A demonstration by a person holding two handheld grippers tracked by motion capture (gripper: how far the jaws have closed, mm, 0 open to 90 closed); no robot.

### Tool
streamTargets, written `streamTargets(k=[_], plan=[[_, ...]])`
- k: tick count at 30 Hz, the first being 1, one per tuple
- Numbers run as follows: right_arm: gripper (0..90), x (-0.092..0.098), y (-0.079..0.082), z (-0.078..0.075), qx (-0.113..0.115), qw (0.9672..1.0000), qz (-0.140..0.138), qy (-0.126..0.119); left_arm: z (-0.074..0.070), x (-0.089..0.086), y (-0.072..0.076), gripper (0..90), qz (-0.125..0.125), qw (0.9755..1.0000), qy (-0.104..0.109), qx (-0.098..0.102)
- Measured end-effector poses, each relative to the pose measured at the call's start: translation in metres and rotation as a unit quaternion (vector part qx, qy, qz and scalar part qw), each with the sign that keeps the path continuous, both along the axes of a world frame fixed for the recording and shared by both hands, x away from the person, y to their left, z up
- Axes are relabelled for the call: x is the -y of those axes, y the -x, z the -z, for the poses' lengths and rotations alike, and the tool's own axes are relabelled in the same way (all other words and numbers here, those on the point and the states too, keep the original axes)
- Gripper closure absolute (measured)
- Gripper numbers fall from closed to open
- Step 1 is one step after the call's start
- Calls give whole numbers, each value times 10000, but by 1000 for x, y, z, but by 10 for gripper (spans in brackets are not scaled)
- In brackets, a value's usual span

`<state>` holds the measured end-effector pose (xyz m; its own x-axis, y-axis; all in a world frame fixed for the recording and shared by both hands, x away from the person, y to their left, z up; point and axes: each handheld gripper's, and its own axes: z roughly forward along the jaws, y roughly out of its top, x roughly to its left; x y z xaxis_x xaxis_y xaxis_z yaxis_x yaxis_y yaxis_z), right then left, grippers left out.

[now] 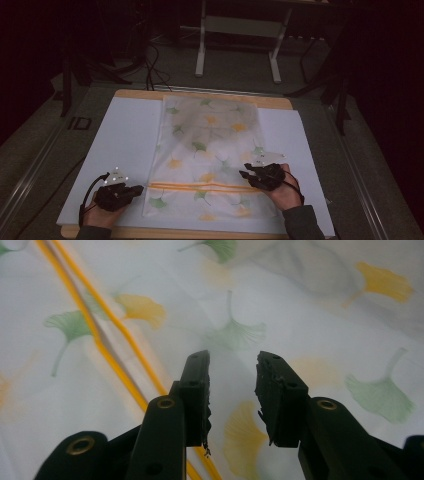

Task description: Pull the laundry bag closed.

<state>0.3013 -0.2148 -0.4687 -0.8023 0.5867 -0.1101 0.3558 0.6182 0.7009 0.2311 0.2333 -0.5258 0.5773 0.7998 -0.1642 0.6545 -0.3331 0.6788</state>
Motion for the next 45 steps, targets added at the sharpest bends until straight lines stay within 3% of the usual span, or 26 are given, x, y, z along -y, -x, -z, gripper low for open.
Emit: streamTargets(k=[24,45], plan=[[688,-62,-7,3,-178,9974,-647,252,-1,-5,0,823,-118,9999,25,64],[667,-110,-11,-2,-157,9935,-1066,377,-2,-8,-3,808,-210,9997,43,73]])
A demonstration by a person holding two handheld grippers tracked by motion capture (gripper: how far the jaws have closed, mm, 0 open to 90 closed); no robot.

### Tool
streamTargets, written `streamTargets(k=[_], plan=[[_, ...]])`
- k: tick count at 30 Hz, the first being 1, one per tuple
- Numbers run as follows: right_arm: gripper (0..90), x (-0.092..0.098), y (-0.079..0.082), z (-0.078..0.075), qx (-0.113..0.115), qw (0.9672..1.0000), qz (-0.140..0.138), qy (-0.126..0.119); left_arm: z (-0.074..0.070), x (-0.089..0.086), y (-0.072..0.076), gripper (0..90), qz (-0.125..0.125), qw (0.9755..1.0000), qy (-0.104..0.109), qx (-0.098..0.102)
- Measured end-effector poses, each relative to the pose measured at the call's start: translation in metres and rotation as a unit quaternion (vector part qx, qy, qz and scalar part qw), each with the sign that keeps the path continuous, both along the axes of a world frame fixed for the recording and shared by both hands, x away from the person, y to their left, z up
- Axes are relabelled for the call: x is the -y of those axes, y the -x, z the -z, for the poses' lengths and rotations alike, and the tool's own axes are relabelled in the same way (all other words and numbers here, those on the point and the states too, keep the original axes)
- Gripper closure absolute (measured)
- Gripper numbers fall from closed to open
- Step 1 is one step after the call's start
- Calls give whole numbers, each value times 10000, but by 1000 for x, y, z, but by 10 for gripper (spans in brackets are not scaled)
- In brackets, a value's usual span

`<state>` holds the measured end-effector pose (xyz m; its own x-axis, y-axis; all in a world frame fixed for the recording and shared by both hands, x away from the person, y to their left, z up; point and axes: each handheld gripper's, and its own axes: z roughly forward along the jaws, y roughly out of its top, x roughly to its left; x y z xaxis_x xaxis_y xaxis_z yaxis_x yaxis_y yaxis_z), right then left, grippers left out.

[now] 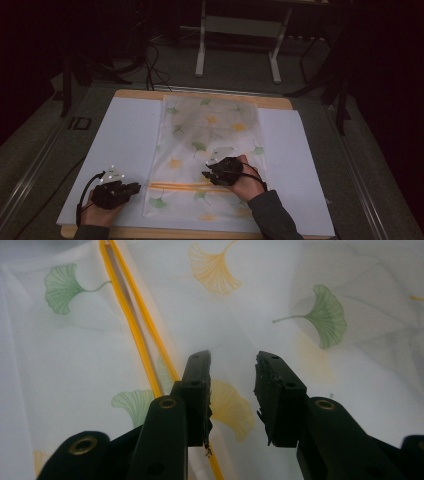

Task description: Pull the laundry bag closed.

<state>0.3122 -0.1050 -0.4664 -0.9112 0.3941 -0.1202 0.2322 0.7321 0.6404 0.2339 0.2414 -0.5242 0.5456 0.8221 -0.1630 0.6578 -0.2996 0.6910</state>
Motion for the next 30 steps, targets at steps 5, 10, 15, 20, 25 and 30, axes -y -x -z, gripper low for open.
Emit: streamTargets(k=[5,10,15,20,25,30], plan=[[644,-9,1,3,-30,10000,-79,-1,-1,-1,0,785,-60,10000,13,7],[624,-19,1,4,-59,9999,-141,17,-1,-4,-1,774,-99,9999,-1,15],[602,-28,1,5,-63,9997,-221,31,-2,-7,-1,766,-135,9999,31,22],[581,-39,2,7,-110,9994,-312,86,-3,-9,0,764,-187,9998,42,48],[610,-50,3,10,-103,9989,-446,97,-3,-10,-1,755,-213,9997,47,57],[675,-60,4,13,-153,9981,-586,104,-3,-11,-1,751,-220,9997,42,52]])
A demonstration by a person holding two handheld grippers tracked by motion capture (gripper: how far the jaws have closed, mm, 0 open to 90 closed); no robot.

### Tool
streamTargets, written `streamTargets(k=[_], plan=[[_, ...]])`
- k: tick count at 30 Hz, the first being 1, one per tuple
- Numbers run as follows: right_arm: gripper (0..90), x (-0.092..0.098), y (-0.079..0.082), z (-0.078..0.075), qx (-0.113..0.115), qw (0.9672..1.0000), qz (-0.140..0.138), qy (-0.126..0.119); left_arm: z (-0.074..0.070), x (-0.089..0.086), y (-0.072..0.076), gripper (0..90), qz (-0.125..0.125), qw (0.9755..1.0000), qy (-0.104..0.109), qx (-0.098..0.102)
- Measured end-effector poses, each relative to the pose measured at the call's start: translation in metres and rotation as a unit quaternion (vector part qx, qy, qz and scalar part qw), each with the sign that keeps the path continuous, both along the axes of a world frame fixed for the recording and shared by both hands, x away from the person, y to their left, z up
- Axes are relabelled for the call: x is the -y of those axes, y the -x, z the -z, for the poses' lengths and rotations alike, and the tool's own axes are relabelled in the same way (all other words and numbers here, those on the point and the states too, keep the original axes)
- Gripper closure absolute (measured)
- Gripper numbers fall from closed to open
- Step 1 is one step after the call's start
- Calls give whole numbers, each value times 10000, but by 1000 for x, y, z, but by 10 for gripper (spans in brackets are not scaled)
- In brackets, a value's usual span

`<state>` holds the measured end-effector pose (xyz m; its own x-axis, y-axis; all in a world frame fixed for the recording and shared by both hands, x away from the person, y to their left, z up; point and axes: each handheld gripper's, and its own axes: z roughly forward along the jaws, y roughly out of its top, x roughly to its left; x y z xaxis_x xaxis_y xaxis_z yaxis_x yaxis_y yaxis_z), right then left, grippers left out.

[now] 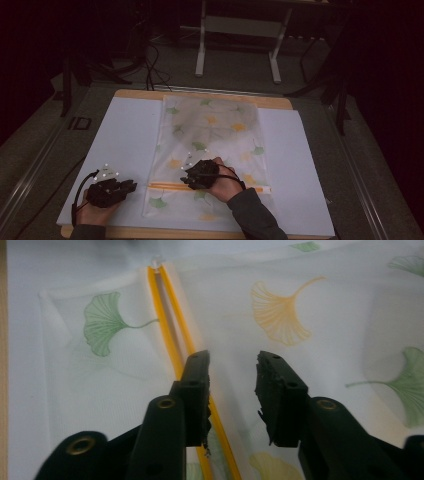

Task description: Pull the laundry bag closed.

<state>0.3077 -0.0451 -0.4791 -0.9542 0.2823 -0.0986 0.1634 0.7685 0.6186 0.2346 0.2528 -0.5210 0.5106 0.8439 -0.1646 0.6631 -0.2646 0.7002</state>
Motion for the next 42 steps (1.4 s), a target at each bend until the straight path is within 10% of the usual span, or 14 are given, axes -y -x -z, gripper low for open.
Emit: streamTargets(k=[42], plan=[[773,-85,9,14,-100,9986,-513,25,-1,-6,-1,747,-132,9999,97,46]])
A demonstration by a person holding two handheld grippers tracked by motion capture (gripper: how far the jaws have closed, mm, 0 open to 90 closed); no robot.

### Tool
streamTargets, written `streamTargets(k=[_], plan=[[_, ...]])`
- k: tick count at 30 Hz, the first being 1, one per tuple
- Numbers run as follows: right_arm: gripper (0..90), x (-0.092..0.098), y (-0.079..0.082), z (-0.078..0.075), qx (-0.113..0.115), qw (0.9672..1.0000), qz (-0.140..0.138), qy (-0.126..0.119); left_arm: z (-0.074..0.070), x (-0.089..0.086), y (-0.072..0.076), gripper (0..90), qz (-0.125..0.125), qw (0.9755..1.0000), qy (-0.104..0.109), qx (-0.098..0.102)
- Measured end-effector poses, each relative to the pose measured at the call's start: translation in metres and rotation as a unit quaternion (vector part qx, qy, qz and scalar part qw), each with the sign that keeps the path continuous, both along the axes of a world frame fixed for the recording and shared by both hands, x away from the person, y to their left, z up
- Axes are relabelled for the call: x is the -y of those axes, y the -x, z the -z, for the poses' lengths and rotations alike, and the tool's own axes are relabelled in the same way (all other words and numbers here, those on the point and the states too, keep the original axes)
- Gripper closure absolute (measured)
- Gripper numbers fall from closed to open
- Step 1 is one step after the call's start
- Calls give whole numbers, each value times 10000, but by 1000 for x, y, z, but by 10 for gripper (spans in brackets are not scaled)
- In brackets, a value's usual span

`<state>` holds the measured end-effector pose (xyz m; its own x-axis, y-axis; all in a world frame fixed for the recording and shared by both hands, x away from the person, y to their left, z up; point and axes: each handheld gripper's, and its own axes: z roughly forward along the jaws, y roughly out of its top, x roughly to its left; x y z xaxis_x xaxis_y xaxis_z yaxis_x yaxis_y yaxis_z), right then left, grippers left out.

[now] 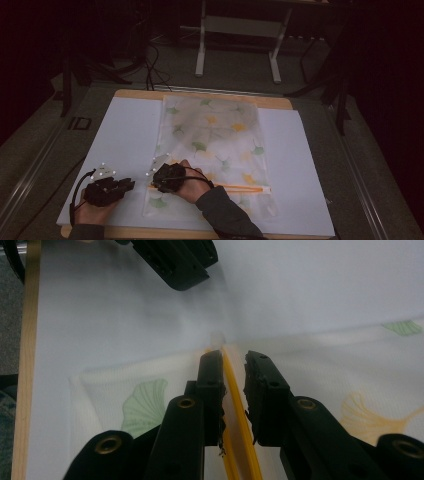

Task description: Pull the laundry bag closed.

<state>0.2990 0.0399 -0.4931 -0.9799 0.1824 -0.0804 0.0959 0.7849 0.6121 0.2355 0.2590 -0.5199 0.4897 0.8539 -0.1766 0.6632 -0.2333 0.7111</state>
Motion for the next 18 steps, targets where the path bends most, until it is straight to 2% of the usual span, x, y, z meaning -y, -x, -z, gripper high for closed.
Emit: streamTargets(k=[18], plan=[[746,-37,1,6,-15,9997,-115,200,-1,-8,2,745,-128,9999,73,39]])
